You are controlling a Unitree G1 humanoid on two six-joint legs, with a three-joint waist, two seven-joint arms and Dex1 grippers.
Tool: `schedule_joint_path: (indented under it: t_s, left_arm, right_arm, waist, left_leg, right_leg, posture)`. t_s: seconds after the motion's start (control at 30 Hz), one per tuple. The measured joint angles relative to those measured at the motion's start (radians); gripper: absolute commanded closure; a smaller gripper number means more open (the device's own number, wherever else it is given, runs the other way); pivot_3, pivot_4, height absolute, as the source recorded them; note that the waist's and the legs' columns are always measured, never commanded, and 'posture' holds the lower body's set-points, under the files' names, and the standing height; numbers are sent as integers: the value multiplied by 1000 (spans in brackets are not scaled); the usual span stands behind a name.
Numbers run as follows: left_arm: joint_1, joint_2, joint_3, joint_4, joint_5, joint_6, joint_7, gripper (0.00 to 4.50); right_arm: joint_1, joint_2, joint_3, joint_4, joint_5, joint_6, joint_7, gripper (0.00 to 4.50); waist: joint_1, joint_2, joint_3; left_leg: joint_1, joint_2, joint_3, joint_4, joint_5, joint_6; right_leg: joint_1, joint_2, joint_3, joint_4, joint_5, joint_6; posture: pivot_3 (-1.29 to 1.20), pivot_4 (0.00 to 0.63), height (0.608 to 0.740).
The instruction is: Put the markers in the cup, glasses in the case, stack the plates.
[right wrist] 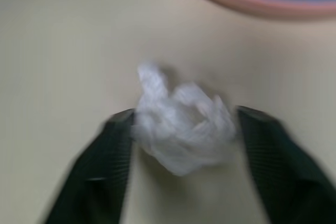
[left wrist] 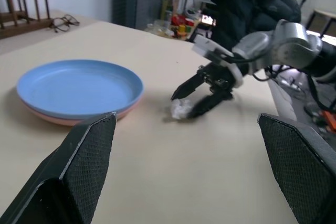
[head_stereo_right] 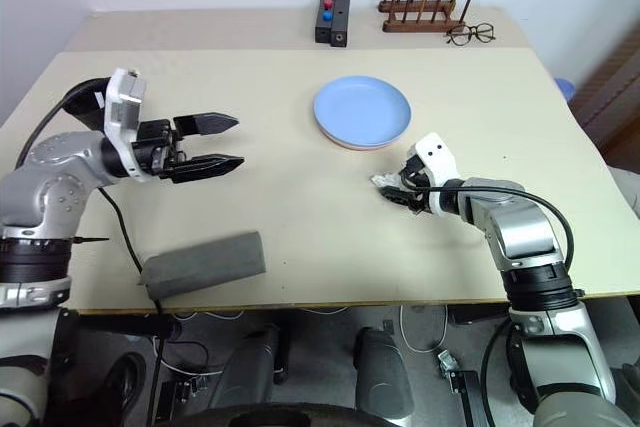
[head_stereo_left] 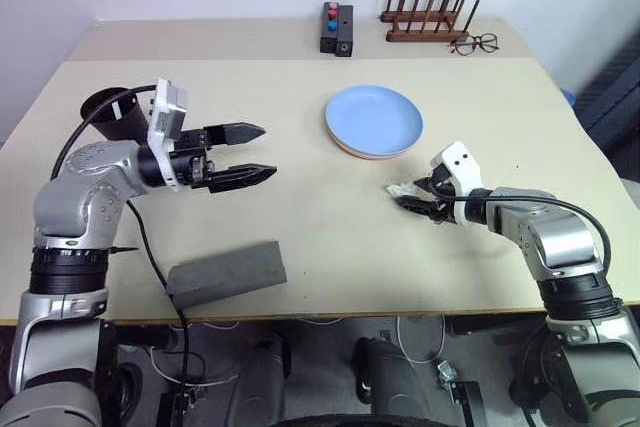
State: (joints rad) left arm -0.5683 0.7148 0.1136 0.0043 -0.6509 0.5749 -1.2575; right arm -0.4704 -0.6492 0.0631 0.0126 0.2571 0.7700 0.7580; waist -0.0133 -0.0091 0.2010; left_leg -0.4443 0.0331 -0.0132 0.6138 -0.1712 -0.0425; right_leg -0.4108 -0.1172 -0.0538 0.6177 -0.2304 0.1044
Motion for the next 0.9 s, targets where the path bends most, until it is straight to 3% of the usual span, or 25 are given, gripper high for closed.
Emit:
schedule_joint_path:
  t_s: [0.1,0.47,0.6,0.73,0.9]
  left_arm:
    - [60,17,-1,-75,-28,33,-6,0]
    - [50,16,0,-85,-37,48,26,0]
    - [4,7,-3,-60,-37,50,37,0]
    - [-10,-13,-9,-54,-35,47,58,0]
    - [28,-11,-1,-86,-32,41,90,0]
  right_arm:
    - [-3,-1,2,14,-7,-12,3,4473]
    - [-37,-60,-83,-52,112,-23,139,4473]
    - [-223,50,-115,124,80,-116,19,4473]
    - [-423,164,-101,433,-38,-322,-142,4473]
    - [-509,269,-54,767,-135,-514,-221,4473]
  waist:
    - [0,0,0]
    - [3,0,0]
    - [-9,0,0]
    - [-5,0,0]
    - [0,0,0]
  left_leg:
    - [0,0,0,0,0,0]
    - [0,0,0,0,0,0]
    - [1,0,0,0,0,0]
    - [0,1,1,-1,0,0]
    - [-2,0,1,-3,0,0]
  right_leg:
    - [0,0,0,0,0,0]
    - [0,0,0,-2,0,0]
    - [-1,0,0,1,1,-1]
    - [-1,1,0,0,1,-1]
    - [-2,0,0,-1,2,5]
  posture:
    - [0,150,740]
    - [0,150,740]
    - [0,150,740]
    - [0,150,740]
    - [0,150,740]
